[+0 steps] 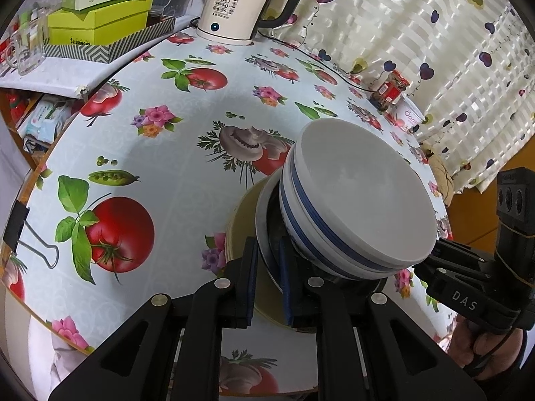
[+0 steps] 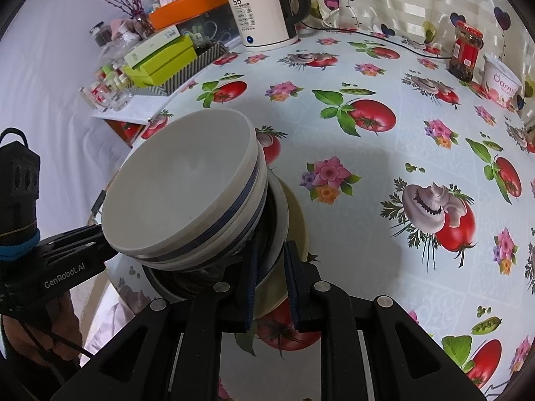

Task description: Organize plates and bowls

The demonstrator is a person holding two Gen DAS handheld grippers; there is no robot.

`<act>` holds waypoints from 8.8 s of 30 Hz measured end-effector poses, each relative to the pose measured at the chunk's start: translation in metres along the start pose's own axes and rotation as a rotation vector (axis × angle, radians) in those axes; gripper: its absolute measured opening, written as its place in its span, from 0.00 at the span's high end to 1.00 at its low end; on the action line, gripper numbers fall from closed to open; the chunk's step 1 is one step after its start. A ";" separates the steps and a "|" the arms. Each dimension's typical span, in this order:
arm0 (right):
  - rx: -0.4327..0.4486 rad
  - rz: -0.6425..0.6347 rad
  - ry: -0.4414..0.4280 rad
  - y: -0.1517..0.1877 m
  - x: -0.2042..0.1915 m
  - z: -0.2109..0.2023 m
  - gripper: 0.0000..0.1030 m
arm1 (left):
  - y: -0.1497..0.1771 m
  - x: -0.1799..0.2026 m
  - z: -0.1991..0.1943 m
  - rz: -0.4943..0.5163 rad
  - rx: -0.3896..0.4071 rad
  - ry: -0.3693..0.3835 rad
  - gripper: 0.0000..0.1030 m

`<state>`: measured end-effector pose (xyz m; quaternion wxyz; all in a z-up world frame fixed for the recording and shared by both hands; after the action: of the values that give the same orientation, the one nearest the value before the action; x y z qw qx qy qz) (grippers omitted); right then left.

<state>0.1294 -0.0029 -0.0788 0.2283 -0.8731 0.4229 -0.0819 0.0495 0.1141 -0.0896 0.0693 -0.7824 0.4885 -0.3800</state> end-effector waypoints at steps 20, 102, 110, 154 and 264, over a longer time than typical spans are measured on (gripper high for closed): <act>0.041 -0.013 0.014 0.013 0.008 -0.021 0.59 | 0.005 0.010 -0.017 0.064 0.046 -0.080 0.85; 0.079 -0.135 0.067 0.061 -0.015 -0.055 0.37 | 0.056 0.050 -0.025 0.204 0.017 -0.223 0.83; 0.079 -0.138 0.065 0.061 -0.016 -0.055 0.37 | 0.056 0.051 -0.024 0.205 0.018 -0.227 0.83; 0.078 -0.141 0.064 0.064 -0.020 -0.053 0.37 | 0.058 0.050 -0.024 0.206 0.012 -0.227 0.83; 0.065 -0.151 0.063 0.065 -0.027 -0.051 0.33 | 0.059 0.050 -0.016 0.207 -0.010 -0.227 0.83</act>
<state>0.0496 -0.0339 -0.0634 0.2364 -0.8916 0.3600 -0.1402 0.0087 0.0474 -0.0804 0.1589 -0.7661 0.5575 -0.2777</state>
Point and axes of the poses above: each gripper's, at about its wrist camera, not at the fingertips, and z roughly the way its jaws point, x to its right, y to its underside, the point moved 8 cm from there along z, roughly the way its jaws point, and after that the axes turned 12 degrees about y, right-handed, at the moved point
